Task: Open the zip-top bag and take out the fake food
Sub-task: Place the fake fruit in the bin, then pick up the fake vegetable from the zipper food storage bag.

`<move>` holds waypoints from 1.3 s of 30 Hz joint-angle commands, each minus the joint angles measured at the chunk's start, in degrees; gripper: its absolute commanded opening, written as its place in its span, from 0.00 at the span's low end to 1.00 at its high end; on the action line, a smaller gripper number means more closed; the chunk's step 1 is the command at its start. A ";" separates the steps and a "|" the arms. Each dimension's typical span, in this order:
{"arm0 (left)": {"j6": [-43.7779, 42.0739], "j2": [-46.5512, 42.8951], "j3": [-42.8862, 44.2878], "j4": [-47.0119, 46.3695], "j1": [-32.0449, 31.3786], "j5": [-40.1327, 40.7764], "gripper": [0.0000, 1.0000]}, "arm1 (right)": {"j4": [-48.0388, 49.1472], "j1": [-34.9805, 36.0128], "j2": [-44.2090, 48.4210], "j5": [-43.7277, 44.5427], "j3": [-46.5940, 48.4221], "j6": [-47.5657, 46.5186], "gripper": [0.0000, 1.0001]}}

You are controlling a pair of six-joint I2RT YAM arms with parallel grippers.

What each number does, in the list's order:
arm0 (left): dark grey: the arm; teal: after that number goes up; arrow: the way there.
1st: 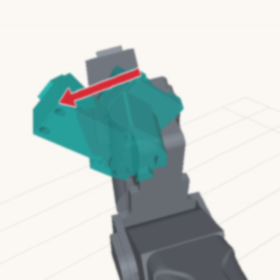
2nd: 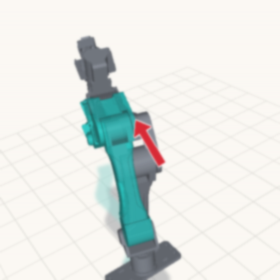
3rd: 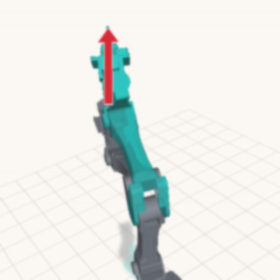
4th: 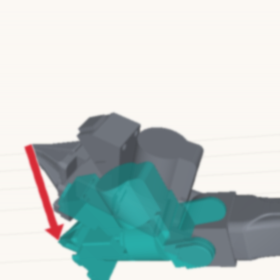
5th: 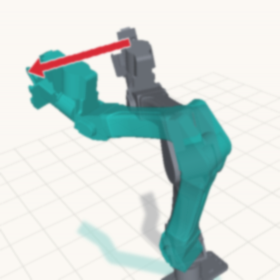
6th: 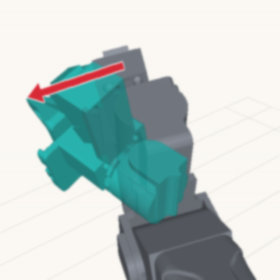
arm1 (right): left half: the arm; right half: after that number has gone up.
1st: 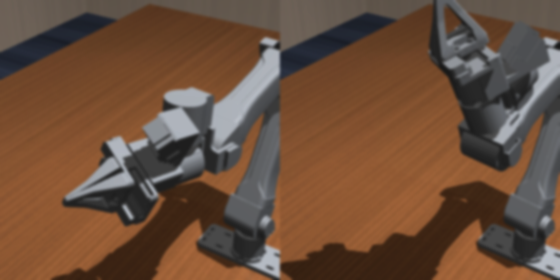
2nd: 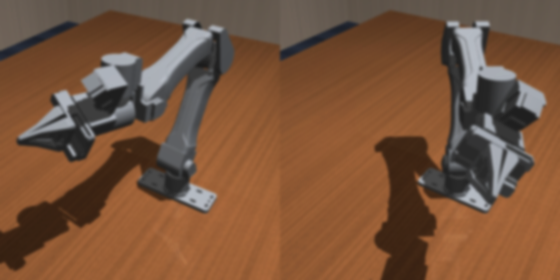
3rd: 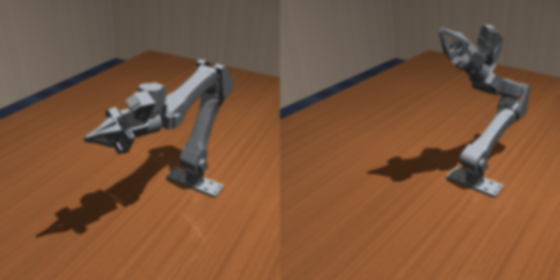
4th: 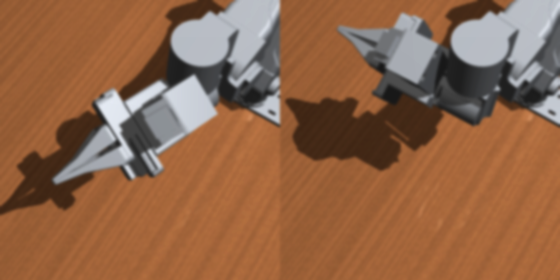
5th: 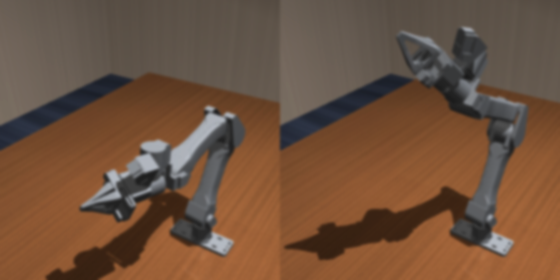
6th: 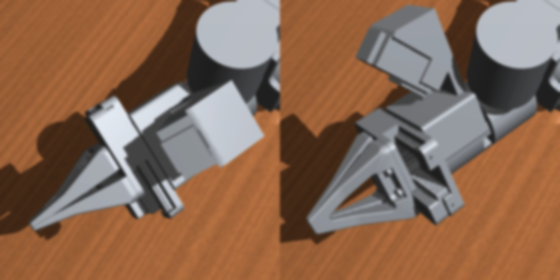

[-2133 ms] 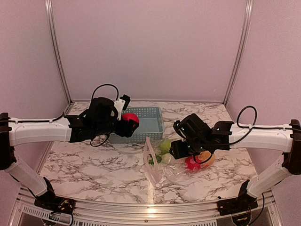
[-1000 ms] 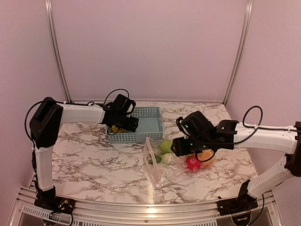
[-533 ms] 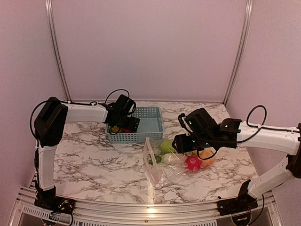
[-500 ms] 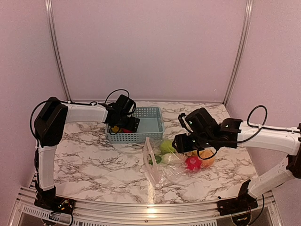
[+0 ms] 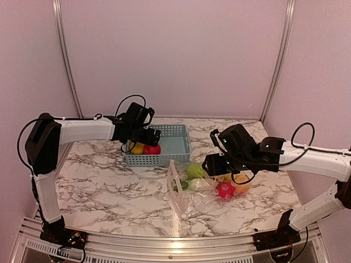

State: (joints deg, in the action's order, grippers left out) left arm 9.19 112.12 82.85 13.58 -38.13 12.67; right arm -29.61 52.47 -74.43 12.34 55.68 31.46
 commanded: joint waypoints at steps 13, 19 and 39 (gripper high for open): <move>-1.48 -25.09 -24.49 -8.45 -9.84 -5.49 0.99 | 1.44 -1.93 -2.52 -1.25 1.39 2.34 0.56; -1.32 -27.72 -31.63 -10.77 -14.89 -7.76 0.99 | 0.11 -2.76 -2.23 -1.52 0.27 2.67 0.53; -8.75 -14.70 -24.89 -13.68 -21.36 -11.34 0.94 | 0.42 -3.51 -0.89 -1.43 -1.62 3.00 0.51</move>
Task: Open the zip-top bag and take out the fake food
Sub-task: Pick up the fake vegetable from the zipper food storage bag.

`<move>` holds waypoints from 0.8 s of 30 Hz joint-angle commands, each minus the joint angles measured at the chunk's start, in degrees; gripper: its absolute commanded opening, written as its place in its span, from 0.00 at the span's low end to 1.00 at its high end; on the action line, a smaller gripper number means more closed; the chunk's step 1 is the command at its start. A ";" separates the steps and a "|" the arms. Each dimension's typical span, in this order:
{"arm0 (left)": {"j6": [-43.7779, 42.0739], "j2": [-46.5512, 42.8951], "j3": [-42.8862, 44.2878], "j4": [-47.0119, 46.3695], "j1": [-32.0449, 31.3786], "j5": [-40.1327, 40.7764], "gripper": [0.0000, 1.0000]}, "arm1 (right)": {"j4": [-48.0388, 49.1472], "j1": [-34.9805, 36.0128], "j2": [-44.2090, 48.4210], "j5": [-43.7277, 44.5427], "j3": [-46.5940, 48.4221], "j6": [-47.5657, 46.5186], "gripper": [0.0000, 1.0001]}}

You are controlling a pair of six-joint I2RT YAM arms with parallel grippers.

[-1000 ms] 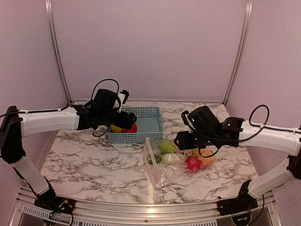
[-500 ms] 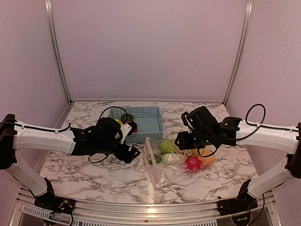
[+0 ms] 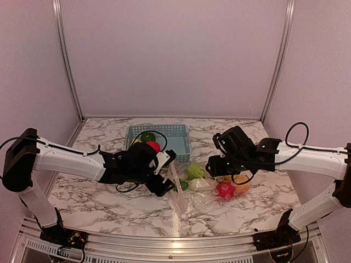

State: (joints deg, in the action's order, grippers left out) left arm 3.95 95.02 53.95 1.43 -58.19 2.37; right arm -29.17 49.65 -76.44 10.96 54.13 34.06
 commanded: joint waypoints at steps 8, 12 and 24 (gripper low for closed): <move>-7.12 8.51 9.63 2.20 -1.66 -1.08 0.88 | -0.34 -1.46 2.24 0.11 -0.25 -0.13 0.51; -8.30 10.43 10.98 1.51 -1.70 -2.19 0.82 | -0.45 -1.74 3.00 0.56 -0.66 -0.22 0.51; -10.44 18.66 18.06 3.66 -1.66 -5.69 0.76 | -0.30 -2.01 3.95 0.45 -1.36 -0.29 0.51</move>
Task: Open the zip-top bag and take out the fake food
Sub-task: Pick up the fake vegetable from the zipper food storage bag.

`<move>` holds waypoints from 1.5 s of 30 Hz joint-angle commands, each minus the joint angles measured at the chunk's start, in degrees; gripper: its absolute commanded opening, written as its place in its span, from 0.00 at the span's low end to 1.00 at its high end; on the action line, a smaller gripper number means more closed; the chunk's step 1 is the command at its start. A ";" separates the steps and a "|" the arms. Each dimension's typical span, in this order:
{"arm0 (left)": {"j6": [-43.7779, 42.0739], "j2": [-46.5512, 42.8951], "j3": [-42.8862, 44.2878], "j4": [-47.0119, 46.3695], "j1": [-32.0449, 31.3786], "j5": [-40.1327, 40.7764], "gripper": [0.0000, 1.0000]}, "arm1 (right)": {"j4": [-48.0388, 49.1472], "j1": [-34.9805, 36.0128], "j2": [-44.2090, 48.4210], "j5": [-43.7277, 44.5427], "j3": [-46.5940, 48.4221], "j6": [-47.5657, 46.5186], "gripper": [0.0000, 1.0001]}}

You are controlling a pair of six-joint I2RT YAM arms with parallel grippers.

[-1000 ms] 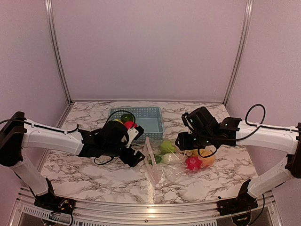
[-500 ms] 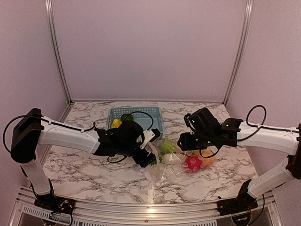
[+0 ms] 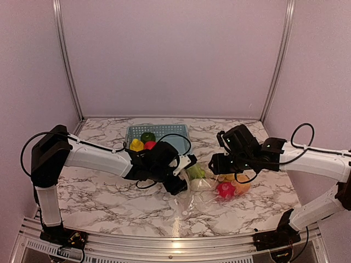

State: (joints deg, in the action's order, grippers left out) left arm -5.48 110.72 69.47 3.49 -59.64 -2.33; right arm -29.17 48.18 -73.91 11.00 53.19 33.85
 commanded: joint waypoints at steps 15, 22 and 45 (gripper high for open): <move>-1.33 7.07 2.90 0.93 -0.22 -3.37 0.54 | 0.89 -0.55 1.44 0.40 -1.33 0.43 0.51; -0.97 6.45 2.92 1.18 -0.22 -4.95 0.24 | 0.97 -0.55 1.10 0.39 -1.37 0.39 0.51; 8.46 -4.63 -6.69 -7.34 -0.22 -4.87 0.00 | 4.20 -0.72 -1.80 -3.75 -3.23 1.37 0.51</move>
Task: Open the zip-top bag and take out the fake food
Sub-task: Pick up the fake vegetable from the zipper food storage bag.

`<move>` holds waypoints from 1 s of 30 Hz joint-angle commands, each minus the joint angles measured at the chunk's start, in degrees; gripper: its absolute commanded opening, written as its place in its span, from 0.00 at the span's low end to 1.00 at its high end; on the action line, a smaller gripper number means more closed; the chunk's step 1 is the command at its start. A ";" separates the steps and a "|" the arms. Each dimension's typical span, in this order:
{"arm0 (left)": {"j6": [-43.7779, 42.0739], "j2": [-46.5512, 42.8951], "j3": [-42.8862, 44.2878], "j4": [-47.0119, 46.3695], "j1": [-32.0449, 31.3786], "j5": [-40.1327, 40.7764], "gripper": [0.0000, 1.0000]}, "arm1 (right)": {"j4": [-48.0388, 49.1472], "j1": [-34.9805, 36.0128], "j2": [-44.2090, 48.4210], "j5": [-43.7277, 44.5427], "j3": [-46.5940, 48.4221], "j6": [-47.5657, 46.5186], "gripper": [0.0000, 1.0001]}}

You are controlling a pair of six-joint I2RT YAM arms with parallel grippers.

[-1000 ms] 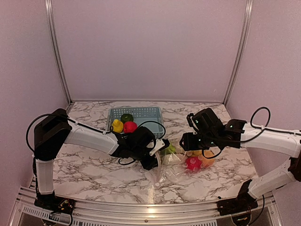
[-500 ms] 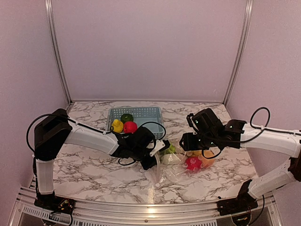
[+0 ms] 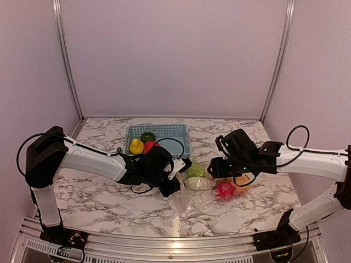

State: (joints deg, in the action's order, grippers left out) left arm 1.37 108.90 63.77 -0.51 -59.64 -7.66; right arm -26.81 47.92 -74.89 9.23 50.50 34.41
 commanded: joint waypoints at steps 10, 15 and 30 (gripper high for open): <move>1.89 -7.95 -5.41 -3.56 -0.22 3.73 0.00 | 2.02 -0.46 -0.91 -2.31 -1.60 1.31 0.50; 1.84 -11.34 -7.67 -2.56 -0.22 5.10 0.00 | 2.11 -0.45 -1.58 -2.38 -1.56 1.23 0.50; 4.03 -23.77 -14.06 5.67 -0.22 14.32 0.00 | 1.22 -0.55 -1.90 -2.00 -0.22 0.18 0.50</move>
State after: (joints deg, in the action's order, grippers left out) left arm 3.97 89.01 50.50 1.32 -59.64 2.20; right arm -25.50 47.92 -76.07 6.94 48.69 35.27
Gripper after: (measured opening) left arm 0.020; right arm 0.504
